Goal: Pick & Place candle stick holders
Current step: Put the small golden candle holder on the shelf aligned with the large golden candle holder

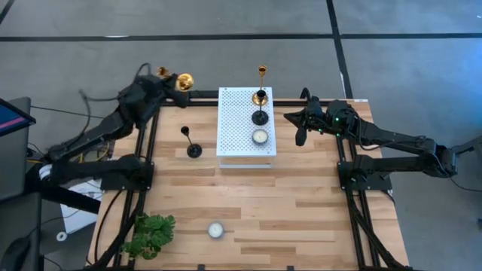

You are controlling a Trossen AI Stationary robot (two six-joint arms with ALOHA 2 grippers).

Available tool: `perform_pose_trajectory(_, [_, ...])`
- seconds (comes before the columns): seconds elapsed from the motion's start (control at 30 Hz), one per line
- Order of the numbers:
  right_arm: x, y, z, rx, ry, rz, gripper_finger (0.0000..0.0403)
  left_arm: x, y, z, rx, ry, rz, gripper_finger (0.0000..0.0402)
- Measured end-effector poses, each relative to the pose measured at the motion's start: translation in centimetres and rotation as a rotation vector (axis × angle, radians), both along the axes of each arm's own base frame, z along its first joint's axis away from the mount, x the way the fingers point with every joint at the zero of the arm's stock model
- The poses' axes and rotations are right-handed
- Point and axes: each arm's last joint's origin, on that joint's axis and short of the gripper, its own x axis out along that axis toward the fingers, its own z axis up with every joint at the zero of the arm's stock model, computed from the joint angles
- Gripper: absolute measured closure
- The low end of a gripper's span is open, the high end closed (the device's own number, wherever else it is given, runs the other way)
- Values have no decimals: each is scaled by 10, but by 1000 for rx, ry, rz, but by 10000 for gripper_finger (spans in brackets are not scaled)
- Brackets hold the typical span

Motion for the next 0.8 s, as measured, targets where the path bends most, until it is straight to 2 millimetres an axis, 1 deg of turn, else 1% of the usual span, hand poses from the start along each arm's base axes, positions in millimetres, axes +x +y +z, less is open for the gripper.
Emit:
perform_pose_trajectory(0.2, [0,0,0,0,0,0,403,51,19,18,-36,68,-56,387])
perform_pose_trajectory(0.33, [0,0,0,1,0,1,403,78,32,27,-46,91,-88,387])
perform_pose_trajectory(0.47, [0,0,0,1,0,2,403,100,43,34,-54,98,-120,387])
perform_pose_trajectory(0.63, [0,0,0,1,0,3,403,123,54,33,-82,102,-190,387])
perform_pose_trajectory(0.8, [0,1,0,1,1,3,403,137,61,23,-118,120,-198,387])
